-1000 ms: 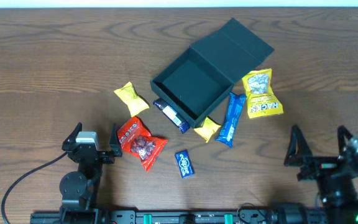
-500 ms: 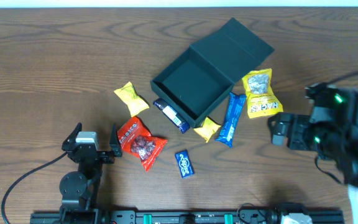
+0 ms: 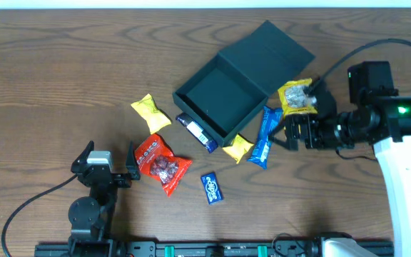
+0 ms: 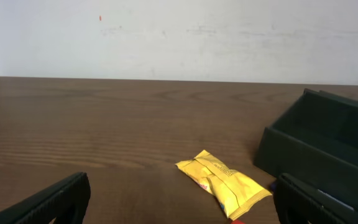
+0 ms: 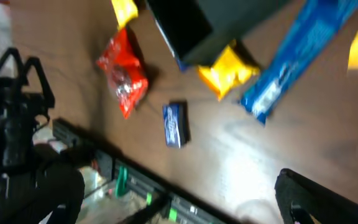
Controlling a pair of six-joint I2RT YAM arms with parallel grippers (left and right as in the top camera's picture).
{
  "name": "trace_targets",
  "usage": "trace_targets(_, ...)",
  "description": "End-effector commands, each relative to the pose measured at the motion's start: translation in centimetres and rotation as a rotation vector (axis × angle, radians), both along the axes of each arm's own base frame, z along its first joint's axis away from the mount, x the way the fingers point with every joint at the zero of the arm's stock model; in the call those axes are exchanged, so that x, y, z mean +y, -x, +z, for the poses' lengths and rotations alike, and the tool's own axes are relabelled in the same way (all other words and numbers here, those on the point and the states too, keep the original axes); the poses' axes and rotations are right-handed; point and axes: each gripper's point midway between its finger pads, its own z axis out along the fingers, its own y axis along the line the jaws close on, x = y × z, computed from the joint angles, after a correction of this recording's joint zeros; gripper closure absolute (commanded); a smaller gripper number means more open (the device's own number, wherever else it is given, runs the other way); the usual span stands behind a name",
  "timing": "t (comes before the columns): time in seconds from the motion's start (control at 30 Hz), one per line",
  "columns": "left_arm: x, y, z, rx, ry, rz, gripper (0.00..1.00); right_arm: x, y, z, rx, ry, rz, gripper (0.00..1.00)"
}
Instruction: Pack container
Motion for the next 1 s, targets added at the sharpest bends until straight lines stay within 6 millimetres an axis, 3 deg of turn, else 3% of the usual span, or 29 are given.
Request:
trace_targets(0.0,0.5,0.1,-1.7,0.054,0.005,0.025,0.05,0.5,-0.9,0.8,-0.023,-0.028,-0.032,0.01)
trace_targets(0.13,0.5,0.1,-1.7,0.054,0.005,0.025,0.05,-0.5,-1.8,-0.2,0.034,0.015,-0.146,0.01)
trace_targets(0.3,0.5,0.1,-1.7,0.054,0.005,0.025,0.05,2.3,-1.7,-1.9,0.075,0.046,-0.035,0.01)
trace_targets(0.43,0.5,0.1,-1.7,0.054,0.005,0.025,0.05,3.3,-2.3,-3.9,0.069,0.150,0.024,0.01)
trace_targets(0.6,0.5,0.1,-1.7,0.054,0.005,0.025,0.05,4.6,-4.1,-6.3,0.005,0.272,0.102,0.01)
trace_targets(0.67,0.5,0.1,-1.7,0.054,0.005,0.025,0.05,6.3,-4.5,-6.6,-0.053,0.290,0.180,0.01)
trace_targets(0.73,0.5,0.1,-1.7,0.054,0.005,0.025,0.05,9.3,-3.1,-6.9,-0.051,0.266,0.253,0.01)
trace_targets(0.83,0.5,0.1,-1.7,0.054,0.005,0.025,0.05,12.4,-2.5,-7.4,-0.055,0.248,0.275,0.01)
trace_targets(0.97,0.5,0.1,-1.7,0.054,0.005,0.025,0.05,13.1,-2.7,-8.1,-0.046,0.265,0.262,0.01)
